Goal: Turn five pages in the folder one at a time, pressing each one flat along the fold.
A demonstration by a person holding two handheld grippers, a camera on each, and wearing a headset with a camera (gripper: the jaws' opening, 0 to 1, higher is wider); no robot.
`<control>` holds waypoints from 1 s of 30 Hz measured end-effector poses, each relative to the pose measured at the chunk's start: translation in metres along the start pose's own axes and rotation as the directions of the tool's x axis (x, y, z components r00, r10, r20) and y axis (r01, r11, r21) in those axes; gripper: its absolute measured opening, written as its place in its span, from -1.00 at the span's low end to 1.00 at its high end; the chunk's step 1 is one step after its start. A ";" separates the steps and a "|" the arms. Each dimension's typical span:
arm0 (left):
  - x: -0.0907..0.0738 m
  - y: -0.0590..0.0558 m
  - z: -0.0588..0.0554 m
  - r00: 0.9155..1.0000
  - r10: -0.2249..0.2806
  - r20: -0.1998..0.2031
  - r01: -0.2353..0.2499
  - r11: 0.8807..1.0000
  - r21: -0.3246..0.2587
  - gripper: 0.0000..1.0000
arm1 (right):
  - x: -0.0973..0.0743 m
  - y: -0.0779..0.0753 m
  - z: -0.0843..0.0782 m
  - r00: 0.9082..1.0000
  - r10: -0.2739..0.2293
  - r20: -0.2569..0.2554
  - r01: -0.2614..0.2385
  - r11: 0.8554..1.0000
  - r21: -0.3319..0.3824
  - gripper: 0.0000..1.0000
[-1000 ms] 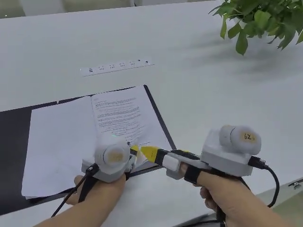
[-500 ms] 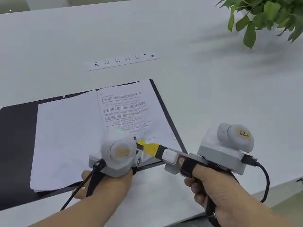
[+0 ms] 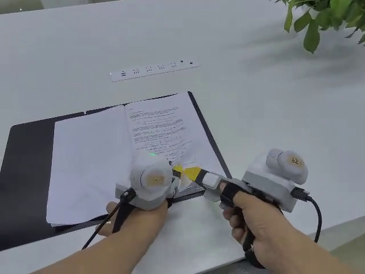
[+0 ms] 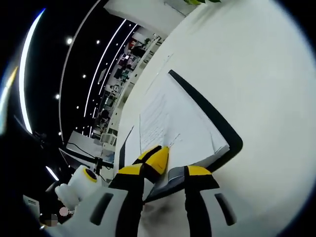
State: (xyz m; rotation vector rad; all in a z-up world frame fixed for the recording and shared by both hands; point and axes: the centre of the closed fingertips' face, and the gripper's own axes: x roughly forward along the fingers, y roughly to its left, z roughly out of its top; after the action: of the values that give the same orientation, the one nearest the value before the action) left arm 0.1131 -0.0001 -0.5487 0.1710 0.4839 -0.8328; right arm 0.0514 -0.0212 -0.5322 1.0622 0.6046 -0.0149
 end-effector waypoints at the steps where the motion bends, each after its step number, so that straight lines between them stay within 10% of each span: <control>1: 0.000 0.000 0.000 1.000 0.000 0.000 0.000 1.000 -0.001 -0.78 | 0.000 -0.004 0.002 1.000 -0.017 0.013 0.016 1.000 0.018 -0.49; 9: 0.000 0.000 0.000 1.000 -0.008 -0.015 0.008 1.000 0.000 -0.78 | -0.002 -0.027 0.007 0.994 -0.093 0.055 0.086 0.990 0.114 -0.99; 19: -0.001 0.000 0.001 0.998 -0.043 -0.042 0.041 0.998 -0.041 -0.73 | -0.004 -0.022 0.009 0.991 -0.089 0.101 0.084 0.995 0.053 -1.00; 30: -0.051 0.028 0.005 0.998 0.007 -0.063 -0.009 1.000 -0.029 -0.42 | -0.017 0.000 0.014 0.989 -0.051 0.141 0.057 0.998 -0.035 -1.00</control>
State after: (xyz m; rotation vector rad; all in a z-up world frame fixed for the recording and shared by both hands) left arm 0.1068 0.0508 -0.5213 0.1727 0.5542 -0.8138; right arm 0.0437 -0.0377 -0.5196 0.9978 0.5046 -0.1237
